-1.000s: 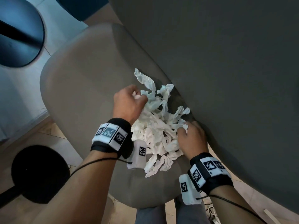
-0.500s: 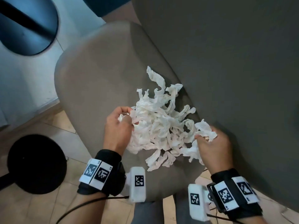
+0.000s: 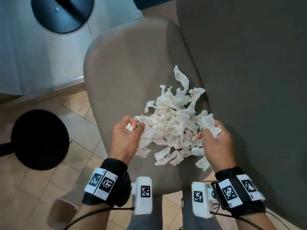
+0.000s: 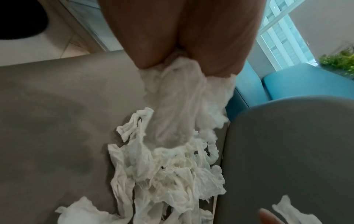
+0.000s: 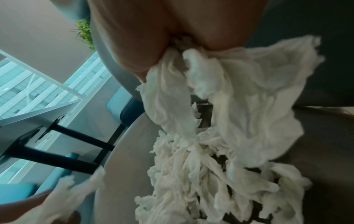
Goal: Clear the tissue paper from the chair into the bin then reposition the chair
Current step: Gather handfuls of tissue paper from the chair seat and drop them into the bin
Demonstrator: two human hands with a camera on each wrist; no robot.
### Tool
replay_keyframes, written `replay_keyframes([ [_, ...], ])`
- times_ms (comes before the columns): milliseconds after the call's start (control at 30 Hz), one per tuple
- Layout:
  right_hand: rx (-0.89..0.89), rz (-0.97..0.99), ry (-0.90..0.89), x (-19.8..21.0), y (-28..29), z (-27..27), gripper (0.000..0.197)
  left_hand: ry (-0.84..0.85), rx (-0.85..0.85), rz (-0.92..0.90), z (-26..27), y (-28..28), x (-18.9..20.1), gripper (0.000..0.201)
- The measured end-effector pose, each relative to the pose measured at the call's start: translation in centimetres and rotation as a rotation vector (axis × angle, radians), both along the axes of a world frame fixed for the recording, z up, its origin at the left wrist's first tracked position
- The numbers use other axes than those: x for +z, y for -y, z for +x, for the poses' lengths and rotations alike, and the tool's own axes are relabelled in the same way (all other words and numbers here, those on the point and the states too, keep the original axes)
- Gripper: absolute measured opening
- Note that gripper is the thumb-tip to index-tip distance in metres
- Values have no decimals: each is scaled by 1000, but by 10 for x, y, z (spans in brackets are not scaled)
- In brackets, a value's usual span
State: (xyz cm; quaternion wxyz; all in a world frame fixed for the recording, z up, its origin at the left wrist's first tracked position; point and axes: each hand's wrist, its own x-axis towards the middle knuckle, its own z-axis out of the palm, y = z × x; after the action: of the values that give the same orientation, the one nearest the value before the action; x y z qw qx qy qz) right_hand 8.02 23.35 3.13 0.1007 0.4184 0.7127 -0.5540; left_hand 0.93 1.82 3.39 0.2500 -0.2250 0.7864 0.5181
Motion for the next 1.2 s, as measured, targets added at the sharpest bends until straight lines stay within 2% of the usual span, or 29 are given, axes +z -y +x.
replay_keyframes([
  [133,136,-77,0,-2,5,-6,6,-79,14,-19,12,12,3,49],
  [233,216,-63,17,1,8,-12,46,-112,103,8,24,16,6,51],
  [333,216,-49,6,4,9,-21,60,-144,231,38,37,16,13,45],
  [467,285,-56,-43,14,9,-27,50,-179,314,-4,58,19,32,36],
  [600,467,-52,-97,27,14,-27,17,-190,374,-116,87,24,56,41],
  [633,515,-63,-89,28,17,-25,22,-175,389,-119,95,27,61,42],
  [733,676,-61,-44,29,30,-14,55,-107,427,-89,123,41,72,38],
  [800,758,-70,-42,33,46,-7,64,-80,448,-89,145,52,78,33],
  [1000,916,-140,-88,43,116,19,47,-53,577,-156,224,101,76,32],
  [1200,942,-295,-57,45,191,63,35,-52,711,-170,308,150,65,31],
])
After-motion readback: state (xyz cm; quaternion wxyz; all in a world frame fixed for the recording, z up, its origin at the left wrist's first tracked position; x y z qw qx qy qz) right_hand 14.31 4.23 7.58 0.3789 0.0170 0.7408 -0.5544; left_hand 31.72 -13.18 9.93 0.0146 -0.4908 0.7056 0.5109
